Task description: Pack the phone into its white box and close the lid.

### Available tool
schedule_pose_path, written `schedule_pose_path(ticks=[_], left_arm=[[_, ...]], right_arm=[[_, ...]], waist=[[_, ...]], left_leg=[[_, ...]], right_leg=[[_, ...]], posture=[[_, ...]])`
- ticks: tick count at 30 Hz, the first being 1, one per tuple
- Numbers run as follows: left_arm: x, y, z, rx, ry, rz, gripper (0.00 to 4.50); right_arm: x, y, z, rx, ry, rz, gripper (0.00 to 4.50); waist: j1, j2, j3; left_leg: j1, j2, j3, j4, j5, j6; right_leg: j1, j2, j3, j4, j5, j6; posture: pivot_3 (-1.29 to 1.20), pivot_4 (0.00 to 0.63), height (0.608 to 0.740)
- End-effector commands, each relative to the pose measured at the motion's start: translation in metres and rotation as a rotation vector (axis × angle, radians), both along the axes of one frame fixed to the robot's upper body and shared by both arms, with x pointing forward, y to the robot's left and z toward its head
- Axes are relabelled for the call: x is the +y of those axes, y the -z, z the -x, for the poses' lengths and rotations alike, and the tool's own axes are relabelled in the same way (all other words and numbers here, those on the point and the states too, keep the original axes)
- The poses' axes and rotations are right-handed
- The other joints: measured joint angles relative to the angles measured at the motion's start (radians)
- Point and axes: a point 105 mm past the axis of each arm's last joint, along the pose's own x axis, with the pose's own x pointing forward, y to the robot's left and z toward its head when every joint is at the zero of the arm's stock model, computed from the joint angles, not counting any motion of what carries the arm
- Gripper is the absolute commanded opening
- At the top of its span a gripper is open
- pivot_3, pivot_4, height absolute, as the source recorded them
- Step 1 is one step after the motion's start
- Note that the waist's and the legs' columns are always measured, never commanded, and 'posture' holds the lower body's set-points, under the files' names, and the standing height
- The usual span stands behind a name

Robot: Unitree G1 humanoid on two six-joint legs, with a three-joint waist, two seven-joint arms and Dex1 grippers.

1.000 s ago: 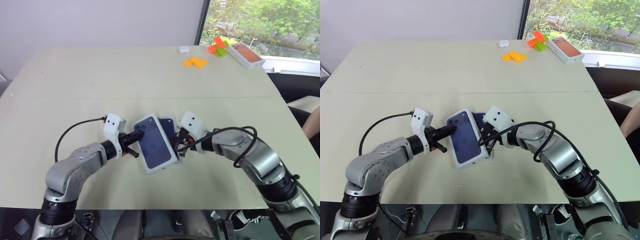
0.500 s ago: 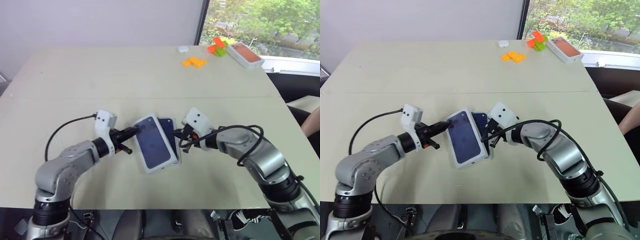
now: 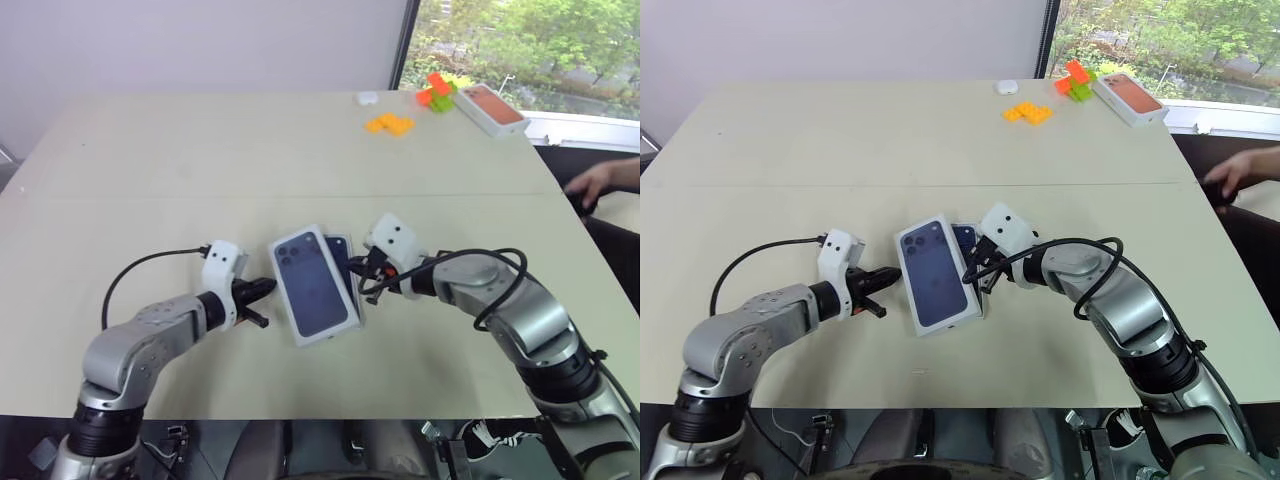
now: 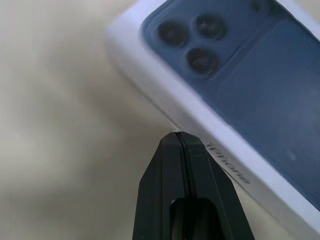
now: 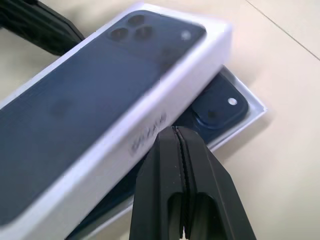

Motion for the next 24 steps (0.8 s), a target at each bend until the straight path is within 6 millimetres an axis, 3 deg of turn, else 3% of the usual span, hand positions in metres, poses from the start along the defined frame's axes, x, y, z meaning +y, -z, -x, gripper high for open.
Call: schedule_pose_path(ticks=[1,15,24], left_arm=[[-0.007,-0.004,-0.002,-0.018,-0.014,-0.007,0.00],[-0.032,-0.027,-0.010,-0.089,0.013,0.113,0.00],[-0.042,-0.027,-0.017,-0.101,0.043,0.102,0.00]], right_arm=[[0.003,-0.006,0.001,-0.041,-0.021,0.015,0.06],[0.002,-0.003,-0.003,-0.047,0.008,0.025,0.06],[-0.001,-0.005,-0.003,-0.051,0.020,0.022,0.06]], waist=[[-0.001,0.000,0.000],[0.002,0.000,0.000],[0.000,0.000,0.000]], left_leg=[[0.000,0.000,0.000,0.000,0.000,0.000],[0.000,0.000,0.000,0.000,0.000,-0.001],[0.000,0.000,0.000,0.000,0.001,-0.002]], right_leg=[[0.000,0.000,0.000,0.000,0.000,0.000],[0.000,0.000,0.000,0.001,0.000,0.000],[0.000,0.000,0.000,0.000,0.000,0.000]], posture=[[0.00,0.150,0.740],[0.00,0.150,0.740],[0.00,0.150,0.740]])
